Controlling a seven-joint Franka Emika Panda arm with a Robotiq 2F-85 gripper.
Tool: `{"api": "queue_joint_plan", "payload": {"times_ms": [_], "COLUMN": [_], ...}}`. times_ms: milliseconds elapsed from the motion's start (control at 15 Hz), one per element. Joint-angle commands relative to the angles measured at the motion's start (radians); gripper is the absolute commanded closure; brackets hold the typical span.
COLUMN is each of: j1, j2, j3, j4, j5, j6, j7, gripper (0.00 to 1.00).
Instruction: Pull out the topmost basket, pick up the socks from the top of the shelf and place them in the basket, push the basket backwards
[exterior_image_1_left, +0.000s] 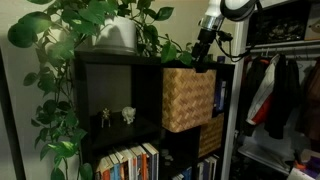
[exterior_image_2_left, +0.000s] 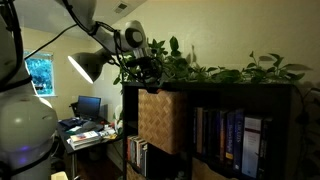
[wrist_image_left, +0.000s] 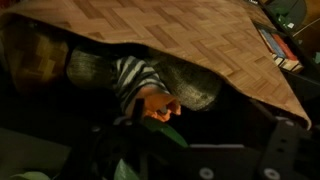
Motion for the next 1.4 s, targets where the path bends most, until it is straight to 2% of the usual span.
{"api": "queue_joint_plan", "payload": {"times_ms": [0,333,400,533,800,1133,1333], "j1": [-0.017,-0.023,-0.027,-0.029,-0.038,-0.053,-0.073], "j2": [-0.064,-0.132,-0.146,-0.165,-0.181,-0.178,-0.152], "j3": [0.030,0.050,0.054,0.057,0.058,0.048,0.042], "j4": [-0.029,-0.085,-0.106,-0.140,-0.209,-0.294,-0.324], "j5": [-0.018,-0.007,-0.008,0.001,0.007,0.018,0.030], "j6": [-0.064,-0.091,-0.083,-0.076,-0.050,0.128,0.214], "j7": [0.119,0.257,0.285,0.322,0.383,0.404,0.397], "gripper": [0.00,0.00,0.07,0.33,0.61,0.93,0.98]}}
